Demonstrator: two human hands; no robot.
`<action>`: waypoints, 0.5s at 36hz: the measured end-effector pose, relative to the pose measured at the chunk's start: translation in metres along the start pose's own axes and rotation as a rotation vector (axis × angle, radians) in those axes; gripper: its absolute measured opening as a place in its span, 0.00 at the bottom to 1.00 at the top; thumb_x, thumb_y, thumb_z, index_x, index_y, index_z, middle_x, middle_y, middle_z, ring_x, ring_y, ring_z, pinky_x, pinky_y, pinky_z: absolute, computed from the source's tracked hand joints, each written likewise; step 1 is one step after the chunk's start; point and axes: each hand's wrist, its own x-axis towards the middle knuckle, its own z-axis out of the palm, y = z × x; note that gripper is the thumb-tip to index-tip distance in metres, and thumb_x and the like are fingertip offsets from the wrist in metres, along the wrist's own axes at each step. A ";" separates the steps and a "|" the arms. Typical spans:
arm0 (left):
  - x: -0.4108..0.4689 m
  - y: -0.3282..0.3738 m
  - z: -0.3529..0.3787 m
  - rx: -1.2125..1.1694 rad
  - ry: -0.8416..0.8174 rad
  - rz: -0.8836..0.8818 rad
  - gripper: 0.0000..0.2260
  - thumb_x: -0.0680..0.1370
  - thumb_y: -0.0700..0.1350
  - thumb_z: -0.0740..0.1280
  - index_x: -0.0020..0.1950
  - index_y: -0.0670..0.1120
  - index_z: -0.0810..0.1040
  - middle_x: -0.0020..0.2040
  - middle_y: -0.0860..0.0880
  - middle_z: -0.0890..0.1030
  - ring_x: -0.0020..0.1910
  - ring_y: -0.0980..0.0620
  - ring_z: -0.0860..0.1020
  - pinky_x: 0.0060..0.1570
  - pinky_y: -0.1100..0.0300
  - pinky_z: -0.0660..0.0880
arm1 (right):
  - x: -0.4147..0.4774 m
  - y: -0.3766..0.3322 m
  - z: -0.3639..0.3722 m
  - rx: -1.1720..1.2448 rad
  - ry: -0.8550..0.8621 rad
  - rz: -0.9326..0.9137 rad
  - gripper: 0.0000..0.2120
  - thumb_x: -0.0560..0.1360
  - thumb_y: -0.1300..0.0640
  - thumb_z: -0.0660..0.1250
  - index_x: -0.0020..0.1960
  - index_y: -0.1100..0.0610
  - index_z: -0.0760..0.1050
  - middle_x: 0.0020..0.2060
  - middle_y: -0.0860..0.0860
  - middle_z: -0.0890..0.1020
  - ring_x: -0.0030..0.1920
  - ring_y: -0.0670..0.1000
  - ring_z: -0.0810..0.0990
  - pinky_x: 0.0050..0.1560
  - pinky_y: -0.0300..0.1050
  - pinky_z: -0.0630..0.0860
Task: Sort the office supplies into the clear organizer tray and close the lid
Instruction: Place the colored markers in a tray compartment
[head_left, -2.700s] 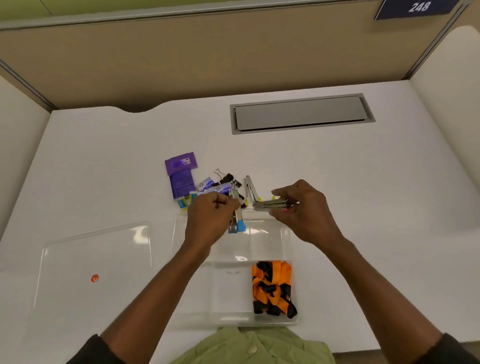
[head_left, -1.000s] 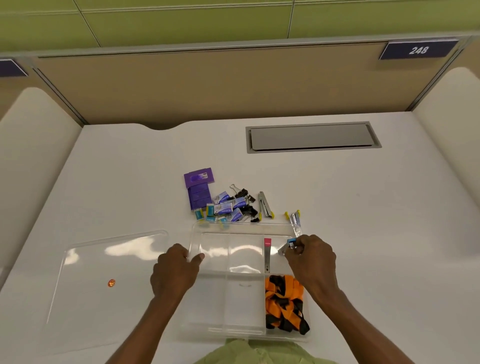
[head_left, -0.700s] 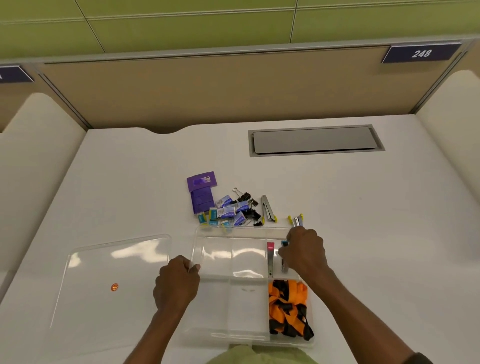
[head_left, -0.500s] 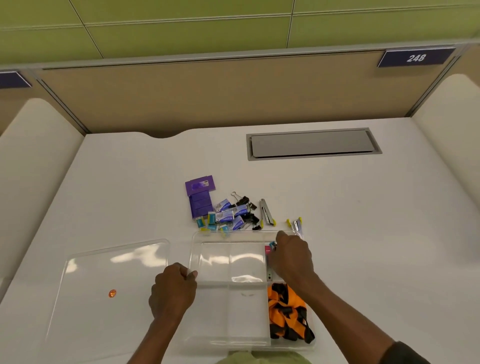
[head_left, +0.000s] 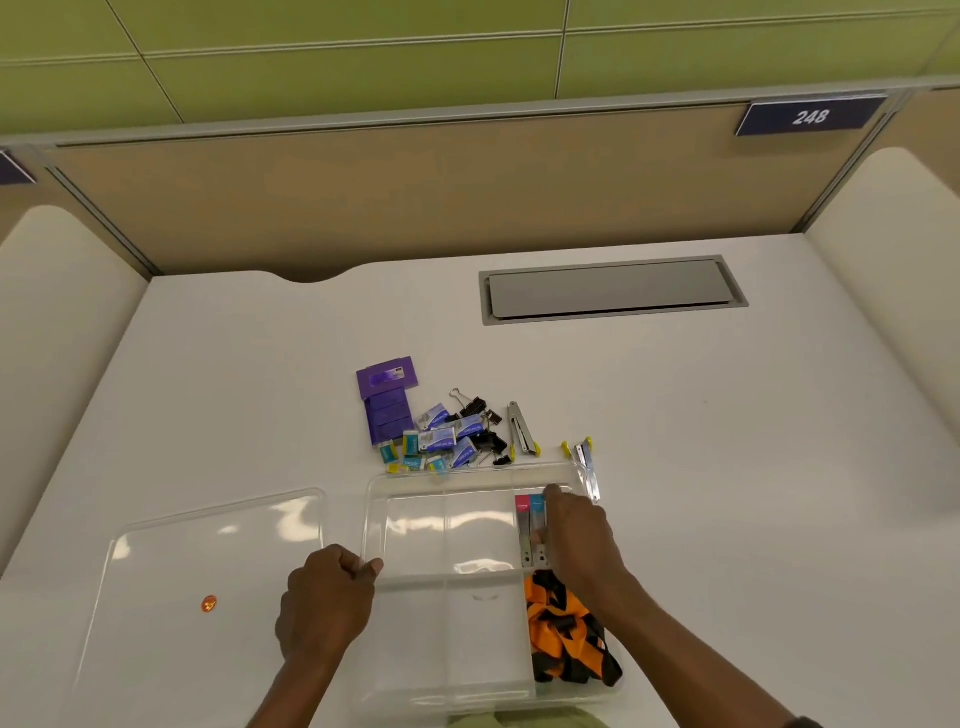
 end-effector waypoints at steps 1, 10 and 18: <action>0.000 0.000 0.000 -0.001 -0.001 0.001 0.11 0.78 0.56 0.75 0.40 0.52 0.80 0.41 0.51 0.85 0.45 0.43 0.81 0.45 0.53 0.74 | 0.001 -0.001 0.000 0.002 -0.023 -0.025 0.26 0.76 0.50 0.71 0.70 0.56 0.68 0.56 0.50 0.82 0.52 0.48 0.83 0.56 0.43 0.80; 0.000 -0.003 0.000 -0.012 -0.003 0.004 0.11 0.78 0.55 0.76 0.41 0.52 0.81 0.39 0.52 0.85 0.43 0.45 0.81 0.44 0.54 0.73 | 0.010 0.006 -0.036 0.081 0.121 0.006 0.15 0.74 0.65 0.70 0.59 0.57 0.81 0.50 0.52 0.86 0.49 0.50 0.84 0.53 0.39 0.77; 0.002 -0.008 0.004 0.001 -0.002 0.008 0.11 0.77 0.56 0.76 0.39 0.53 0.80 0.38 0.52 0.85 0.44 0.43 0.83 0.45 0.52 0.76 | 0.058 0.058 -0.053 0.257 0.259 0.299 0.19 0.74 0.45 0.72 0.61 0.53 0.77 0.48 0.51 0.85 0.49 0.53 0.83 0.46 0.46 0.77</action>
